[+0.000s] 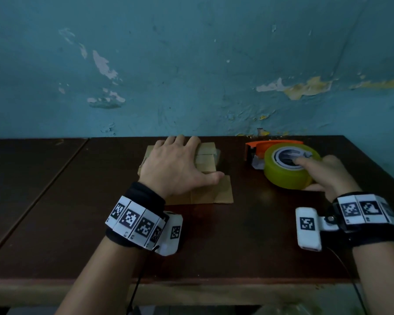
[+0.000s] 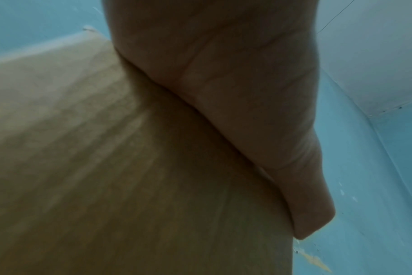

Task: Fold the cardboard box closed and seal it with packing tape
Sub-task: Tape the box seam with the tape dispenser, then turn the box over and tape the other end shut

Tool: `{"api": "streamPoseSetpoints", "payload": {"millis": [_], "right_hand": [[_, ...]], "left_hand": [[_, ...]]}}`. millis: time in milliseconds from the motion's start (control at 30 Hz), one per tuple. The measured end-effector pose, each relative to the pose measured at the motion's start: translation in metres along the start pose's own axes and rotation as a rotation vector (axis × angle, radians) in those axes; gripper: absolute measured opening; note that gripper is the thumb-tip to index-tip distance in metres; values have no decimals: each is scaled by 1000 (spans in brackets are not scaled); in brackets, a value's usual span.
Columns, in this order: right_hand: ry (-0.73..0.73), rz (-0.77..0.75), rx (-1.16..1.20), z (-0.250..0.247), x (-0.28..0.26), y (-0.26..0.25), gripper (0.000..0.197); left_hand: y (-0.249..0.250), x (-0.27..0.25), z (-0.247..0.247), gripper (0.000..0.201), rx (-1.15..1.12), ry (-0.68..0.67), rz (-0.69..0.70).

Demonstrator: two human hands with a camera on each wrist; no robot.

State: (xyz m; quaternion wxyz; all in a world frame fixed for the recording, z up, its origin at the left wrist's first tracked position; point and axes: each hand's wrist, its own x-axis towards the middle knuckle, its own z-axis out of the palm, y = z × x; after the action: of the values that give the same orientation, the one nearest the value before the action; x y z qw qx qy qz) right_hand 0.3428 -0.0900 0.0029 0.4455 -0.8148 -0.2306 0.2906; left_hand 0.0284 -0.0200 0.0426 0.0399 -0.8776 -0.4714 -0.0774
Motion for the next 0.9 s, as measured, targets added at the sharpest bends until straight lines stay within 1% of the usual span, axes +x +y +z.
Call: {"api": "streamPoseSetpoints", "payload": {"millis": [100, 167, 233, 300, 433, 567, 633, 700, 733, 767, 833, 867, 900], "right_hand": [[68, -45, -173, 2, -1, -1, 53], [105, -85, -279, 3, -2, -3, 45], [99, -115, -356, 3, -2, -4, 37], [67, -129, -417, 2, -4, -5, 34], [31, -113, -419, 0, -2, -3, 33], [40, -96, -402, -1, -3, -3, 36], [52, -94, -407, -3, -3, -5, 40], [95, -123, -405, -3, -3, -5, 49], [137, -169, -363, -2, -3, -6, 51], [187, -252, -270, -2, -6, -8, 50], [278, -480, 5, 0, -17, -13, 37], [273, -589, 129, 3, -24, -17, 30], [216, -671, 225, 7, -32, -21, 24]], "left_hand": [[0, 0, 0, 98, -2, -1, 0], [0, 0, 0, 97, 0, -4, -3], [0, 0, 0, 98, -4, -4, -4], [0, 0, 0, 99, -10, 1, -5], [0, 0, 0, 100, -14, 5, -10], [0, 0, -1, 101, -15, -5, -11], [1, -1, -2, 102, -16, -13, -10], [1, -1, -2, 101, -12, -15, -11], [1, -1, -2, 100, -10, -12, -12], [1, -1, -2, 99, -9, -11, -13], [1, 0, -2, 97, -10, -14, -13], [1, 0, -2, 96, -10, -12, -11], [1, 0, -2, 96, -9, -10, -9]]}}
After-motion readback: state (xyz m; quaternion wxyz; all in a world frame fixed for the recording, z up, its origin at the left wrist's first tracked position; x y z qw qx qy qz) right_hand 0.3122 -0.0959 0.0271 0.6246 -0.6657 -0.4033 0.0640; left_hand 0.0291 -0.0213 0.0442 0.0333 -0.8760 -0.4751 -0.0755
